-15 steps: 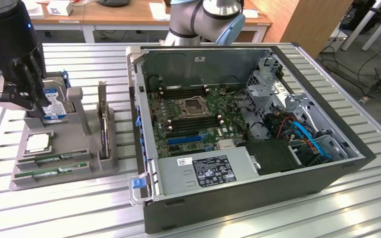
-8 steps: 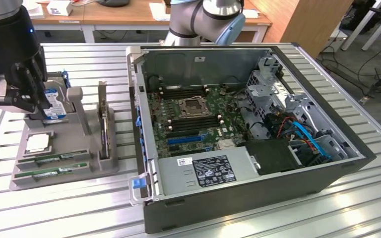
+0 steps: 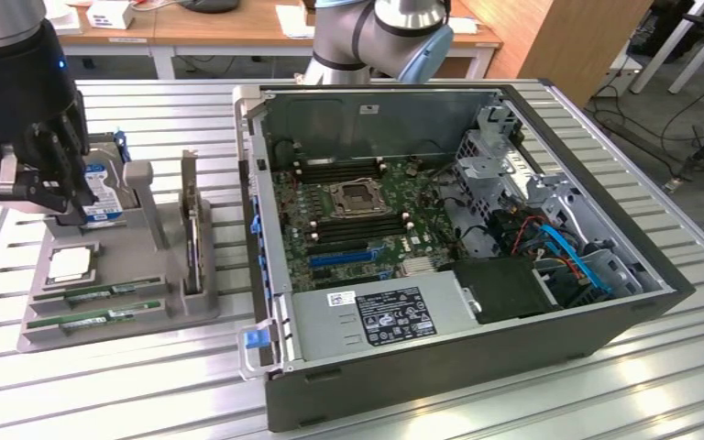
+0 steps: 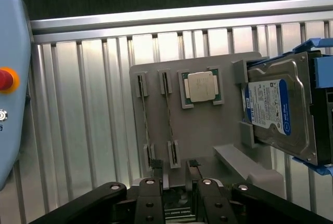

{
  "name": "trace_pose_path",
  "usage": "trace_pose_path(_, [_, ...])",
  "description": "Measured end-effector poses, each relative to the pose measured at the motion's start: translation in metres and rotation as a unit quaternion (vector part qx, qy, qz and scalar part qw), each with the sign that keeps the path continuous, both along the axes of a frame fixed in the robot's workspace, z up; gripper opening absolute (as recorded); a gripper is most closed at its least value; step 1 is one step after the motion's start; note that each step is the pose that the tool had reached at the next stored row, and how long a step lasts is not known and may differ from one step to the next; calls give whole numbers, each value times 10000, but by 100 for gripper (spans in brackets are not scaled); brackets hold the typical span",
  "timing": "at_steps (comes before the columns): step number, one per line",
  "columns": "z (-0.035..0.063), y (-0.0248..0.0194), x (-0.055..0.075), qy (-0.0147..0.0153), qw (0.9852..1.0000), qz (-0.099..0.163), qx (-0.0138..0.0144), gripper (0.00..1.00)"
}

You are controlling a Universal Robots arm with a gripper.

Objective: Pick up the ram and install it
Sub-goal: 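Pick up the ram and move it above insertion slot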

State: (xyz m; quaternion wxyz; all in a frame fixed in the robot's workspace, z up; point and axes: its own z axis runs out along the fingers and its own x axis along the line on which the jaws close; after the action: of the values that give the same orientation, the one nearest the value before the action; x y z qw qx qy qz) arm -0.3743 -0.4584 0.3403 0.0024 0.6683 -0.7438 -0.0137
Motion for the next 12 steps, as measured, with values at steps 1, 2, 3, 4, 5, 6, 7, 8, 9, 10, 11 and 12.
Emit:
trace_pose_path(1, [-7, 0, 0, 0, 10000, 2, 0, 31])
trace_pose_path(2, [-15, 0, 0, 0, 10000, 4, 0, 31])
trace_pose_path(3, [-21, 0, 0, 0, 10000, 6, 0, 31])
trace_pose_path(4, [-29, 0, 0, 0, 10000, 8, 0, 31])
trace_pose_path(5, [-36, 0, 0, 0, 10000, 10, 0, 31])
trace_pose_path(6, [-43, 0, 0, 0, 10000, 13, 0, 31])
trace_pose_path(7, [-50, 0, 0, 0, 10000, 15, 0, 31])
trace_pose_path(8, [-57, 0, 0, 0, 10000, 17, 0, 31])
trace_pose_path(9, [-64, 0, 0, 0, 10000, 19, 0, 31])
trace_pose_path(10, [-71, 0, 0, 0, 10000, 21, 0, 31])
trace_pose_path(11, [-78, 0, 0, 0, 10000, 23, 0, 31])
trace_pose_path(12, [-85, 0, 0, 0, 10000, 25, 0, 31])
